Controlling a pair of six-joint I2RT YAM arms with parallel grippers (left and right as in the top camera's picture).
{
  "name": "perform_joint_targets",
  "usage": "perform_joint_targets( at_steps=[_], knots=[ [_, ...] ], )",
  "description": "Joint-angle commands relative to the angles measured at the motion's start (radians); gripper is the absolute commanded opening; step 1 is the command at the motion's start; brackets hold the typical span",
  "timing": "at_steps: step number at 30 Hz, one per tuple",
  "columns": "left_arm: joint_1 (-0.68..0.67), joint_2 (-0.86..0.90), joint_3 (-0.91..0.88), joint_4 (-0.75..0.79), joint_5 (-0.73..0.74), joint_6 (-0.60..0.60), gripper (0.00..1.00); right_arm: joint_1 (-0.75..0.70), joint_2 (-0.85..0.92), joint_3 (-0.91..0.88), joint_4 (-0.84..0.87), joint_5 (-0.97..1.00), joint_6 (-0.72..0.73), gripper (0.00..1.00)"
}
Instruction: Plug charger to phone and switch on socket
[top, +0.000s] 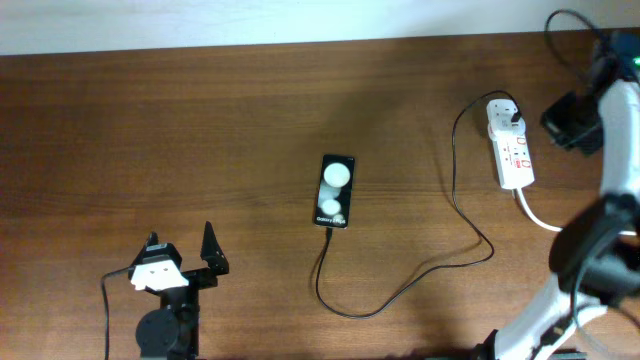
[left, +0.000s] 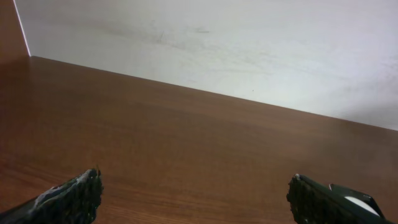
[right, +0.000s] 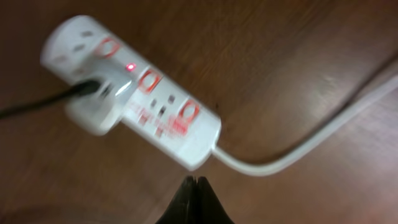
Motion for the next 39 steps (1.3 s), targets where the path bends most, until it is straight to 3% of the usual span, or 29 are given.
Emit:
perform_joint_targets(
  at_steps=[1,10,18,22,23,24,25,30,32,35,39],
  knots=[
    [0.005,-0.004,-0.006,0.002,0.001,0.016,0.99,0.023,-0.167,0.005,-0.063,0.019,-0.02,0.04],
    [0.06,-0.005,-0.006,0.002,0.001,0.016,0.99,0.047,-0.497,0.005,-0.23,-0.188,-0.2,0.04],
    [0.074,-0.004,-0.006,0.001,0.001,0.016,0.99,0.261,-0.764,0.005,-0.332,-0.156,-0.255,0.04],
    [0.074,-0.004,-0.006,0.002,0.001,0.016,0.99,0.282,-0.907,0.005,-0.404,-0.135,-0.255,0.04],
    [0.074,-0.004,-0.006,0.002,0.001,0.016,0.99,0.285,-0.941,0.005,-0.404,-0.15,-0.253,0.23],
    [0.074,-0.004,-0.006,0.001,0.001,0.016,0.99,0.285,-0.971,0.005,-0.403,-0.181,-0.251,0.7],
    [0.074,-0.004,-0.006,0.002,0.001,0.016,0.99,0.285,-0.991,0.005,-0.403,-0.192,-0.251,0.99],
    [0.074,-0.004,-0.006,0.002,0.001,0.016,0.99,0.285,-1.078,0.005,-0.404,-0.133,-0.301,0.99],
    [0.074,-0.004,-0.006,0.001,0.001,0.016,0.99,0.285,-1.097,-0.003,-0.404,-0.173,-0.525,0.99],
    [0.074,-0.004,-0.006,0.001,0.001,0.016,0.99,0.285,-1.16,-0.05,-0.404,-0.215,-0.595,0.99],
    [0.074,-0.004,-0.006,0.002,0.001,0.016,0.99,0.285,-1.394,-0.29,-0.285,-0.22,-0.649,0.99]
  ],
)
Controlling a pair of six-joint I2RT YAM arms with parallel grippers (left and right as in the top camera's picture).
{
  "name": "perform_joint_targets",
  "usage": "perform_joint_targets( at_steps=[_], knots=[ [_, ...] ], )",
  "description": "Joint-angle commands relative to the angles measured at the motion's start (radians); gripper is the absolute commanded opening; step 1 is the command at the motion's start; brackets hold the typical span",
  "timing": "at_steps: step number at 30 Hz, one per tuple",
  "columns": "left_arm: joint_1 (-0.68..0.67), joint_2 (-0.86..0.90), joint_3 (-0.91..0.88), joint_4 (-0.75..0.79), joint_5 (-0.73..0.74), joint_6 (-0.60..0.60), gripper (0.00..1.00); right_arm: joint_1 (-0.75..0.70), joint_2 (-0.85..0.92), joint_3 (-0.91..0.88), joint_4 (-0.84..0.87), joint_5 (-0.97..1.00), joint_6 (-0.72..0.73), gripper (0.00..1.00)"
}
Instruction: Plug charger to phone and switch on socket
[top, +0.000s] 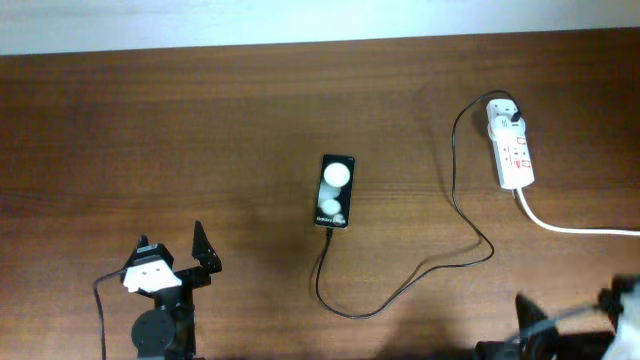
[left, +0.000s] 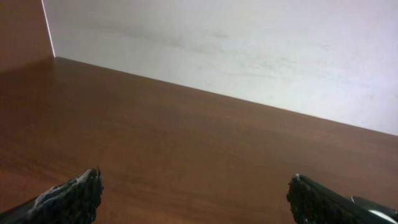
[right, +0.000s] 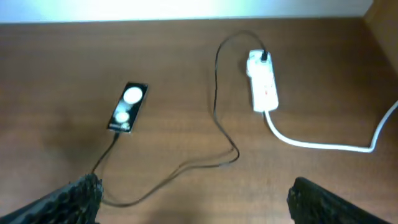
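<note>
A black phone lies flat mid-table, its screen reflecting two lights; it also shows in the right wrist view. The black charger cable runs from the phone's near end in a loop to a plug in the white power strip at the far right, which is also seen from the right wrist. My left gripper stands open at the near left, over bare wood. My right gripper is open, high over the near right edge, far from the strip.
The strip's white cord trails off the right edge. A pale wall borders the table's far side. The right arm shows as a blur in the bottom right corner of the overhead view.
My right gripper was shut just over the power strip, whose red light showed. It is now open, back at the near right edge. The left arm has shifted slightly.
</note>
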Motion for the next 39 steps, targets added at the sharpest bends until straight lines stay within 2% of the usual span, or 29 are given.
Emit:
perform_joint_targets(
  at_steps=[1,3,4,5,6,11,14,22,25,30,39],
  knots=[
    [0.006,-0.005,-0.006,0.001,0.001,0.016,0.99,0.007,-0.185,-0.208,0.194,-0.019,-0.071,0.99],
    [0.006,-0.005,-0.006,0.001,0.001,0.016,0.99,0.013,-0.277,-0.352,0.353,-0.019,-0.07,0.99],
    [0.006,-0.005,-0.006,0.001,0.001,0.016,0.99,0.013,-0.356,-0.515,0.526,-0.038,-0.07,0.99],
    [0.006,-0.005,-0.006,0.001,0.0,0.016,0.99,0.013,-0.39,-0.603,0.62,-0.056,-0.07,0.98],
    [0.006,-0.005,-0.006,0.001,0.001,0.016,0.99,0.017,-0.457,-0.818,0.834,-0.123,-0.07,0.99],
    [0.006,-0.005,-0.006,0.001,0.001,0.016,0.99,0.041,-0.599,-1.223,1.196,-0.142,-0.069,0.99],
    [0.006,-0.005,-0.006,0.001,0.001,0.016,0.99,0.041,-0.653,-1.408,1.385,-0.142,-0.058,0.99],
    [0.006,-0.005,-0.006,0.001,0.001,0.016,0.99,0.041,-0.653,-1.601,1.573,-0.126,-0.049,0.99],
    [0.006,-0.005,-0.006,0.001,0.001,0.016,0.99,0.041,-0.653,-1.635,1.577,-0.055,0.03,0.99],
    [0.006,-0.005,-0.006,0.001,0.0,0.016,0.99,0.041,-0.653,-1.705,1.583,-0.047,0.032,0.99],
    [0.006,-0.005,-0.006,0.001,0.001,0.016,0.99,0.041,-0.653,-1.708,1.587,-0.037,0.02,0.99]
  ],
)
